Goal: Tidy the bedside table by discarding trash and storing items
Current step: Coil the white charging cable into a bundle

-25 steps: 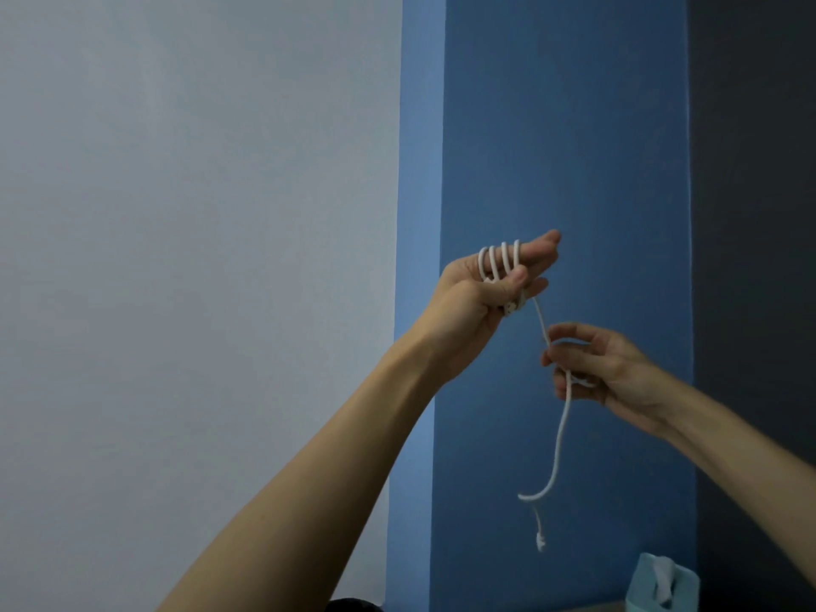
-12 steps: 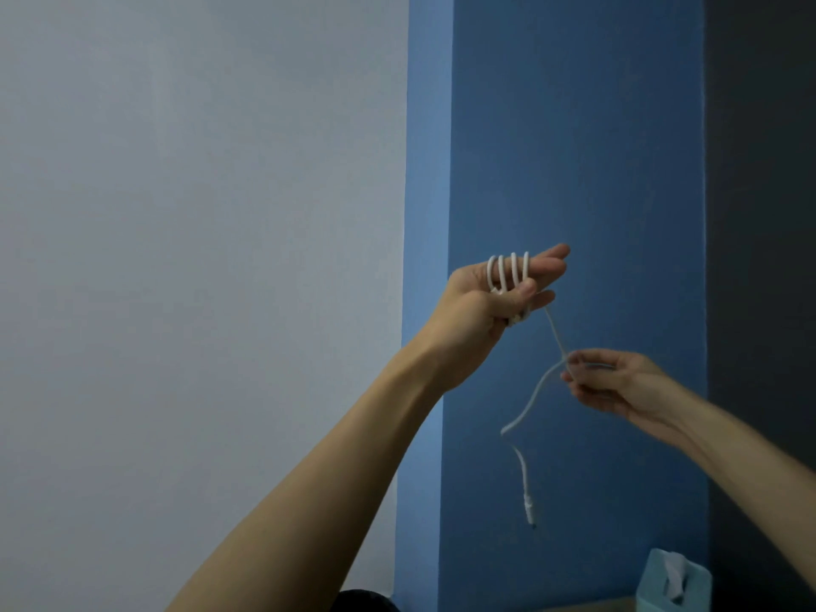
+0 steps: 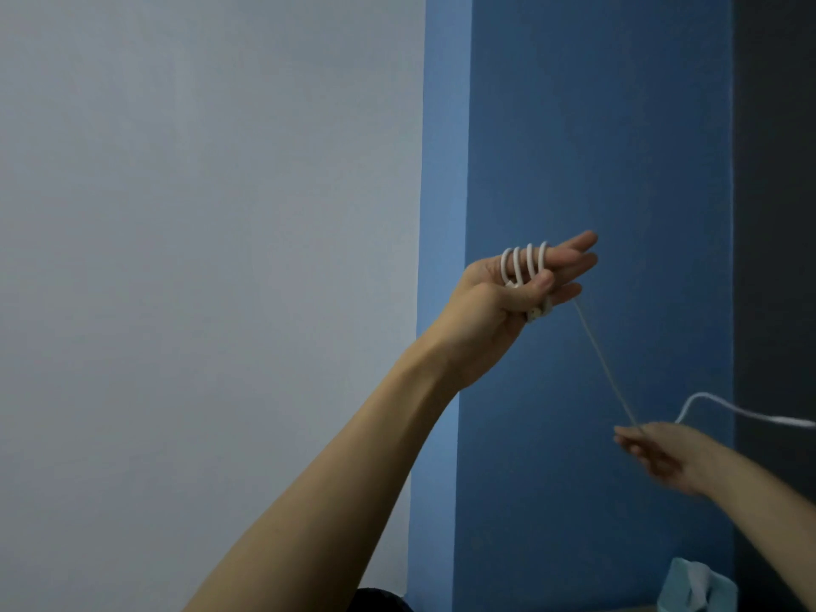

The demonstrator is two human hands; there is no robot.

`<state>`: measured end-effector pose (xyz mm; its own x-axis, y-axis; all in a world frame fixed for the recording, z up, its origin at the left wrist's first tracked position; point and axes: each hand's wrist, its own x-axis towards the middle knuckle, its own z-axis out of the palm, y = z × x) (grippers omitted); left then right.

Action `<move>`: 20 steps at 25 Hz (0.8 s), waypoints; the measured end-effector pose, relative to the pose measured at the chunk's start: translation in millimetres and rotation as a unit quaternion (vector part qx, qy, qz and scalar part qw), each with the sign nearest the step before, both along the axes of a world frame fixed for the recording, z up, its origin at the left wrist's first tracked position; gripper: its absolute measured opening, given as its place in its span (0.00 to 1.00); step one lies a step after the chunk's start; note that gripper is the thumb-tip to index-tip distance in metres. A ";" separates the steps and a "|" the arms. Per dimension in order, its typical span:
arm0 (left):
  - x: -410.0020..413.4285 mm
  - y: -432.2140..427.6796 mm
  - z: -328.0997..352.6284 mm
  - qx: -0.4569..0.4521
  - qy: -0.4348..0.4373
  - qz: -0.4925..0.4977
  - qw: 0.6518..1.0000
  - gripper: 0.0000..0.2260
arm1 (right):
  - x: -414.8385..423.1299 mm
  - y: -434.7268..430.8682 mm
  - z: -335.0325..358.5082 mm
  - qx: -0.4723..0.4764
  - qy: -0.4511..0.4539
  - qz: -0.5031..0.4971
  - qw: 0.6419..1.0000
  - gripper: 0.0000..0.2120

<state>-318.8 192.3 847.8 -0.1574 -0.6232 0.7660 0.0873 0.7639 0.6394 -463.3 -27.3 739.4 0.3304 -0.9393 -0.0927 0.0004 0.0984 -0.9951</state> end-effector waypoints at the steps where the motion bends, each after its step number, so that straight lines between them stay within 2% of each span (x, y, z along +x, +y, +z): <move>1: 0.7 1.3 1.9 -0.002 -0.001 -0.001 1.000 0.14 | -1.8 -2.6 -7.7 0.003 0.019 -0.004 1.000 0.12; 5: -0.5 5.2 6.8 0.001 0.005 0.010 1.000 0.15 | -4.5 -2.9 -29.9 0.024 0.099 0.009 0.995 0.14; 10: -4.1 -1.1 4.8 0.018 -0.001 -0.001 1.000 0.14 | 8.6 15.4 -19.9 -0.042 0.251 0.013 0.967 0.14; 12: -5.6 -3.4 5.3 0.025 -0.001 -0.007 1.000 0.15 | 12.6 28.1 -0.2 -0.111 0.339 -0.017 0.934 0.22; 14: -5.8 -6.4 6.2 0.030 0.000 -0.008 1.000 0.14 | 17.8 41.3 28.3 -0.241 0.389 -0.052 0.888 0.28; 15: -5.1 -8.6 6.4 0.031 0.002 -0.006 1.000 0.14 | 20.4 49.4 45.5 -0.281 0.338 -0.042 0.897 0.30; 17: -4.2 -12.3 5.6 0.034 0.005 0.003 0.999 0.14 | 22.4 74.3 75.0 -0.265 0.148 0.089 0.949 0.31; 19: -2.0 -14.9 5.1 0.046 0.011 0.014 0.999 0.15 | 22.4 99.7 89.3 -0.239 -0.009 0.259 0.936 0.31; 20: -0.3 -15.6 4.9 0.054 0.017 0.020 0.998 0.15 | 21.6 110.0 92.0 -0.242 -0.063 0.300 0.921 0.28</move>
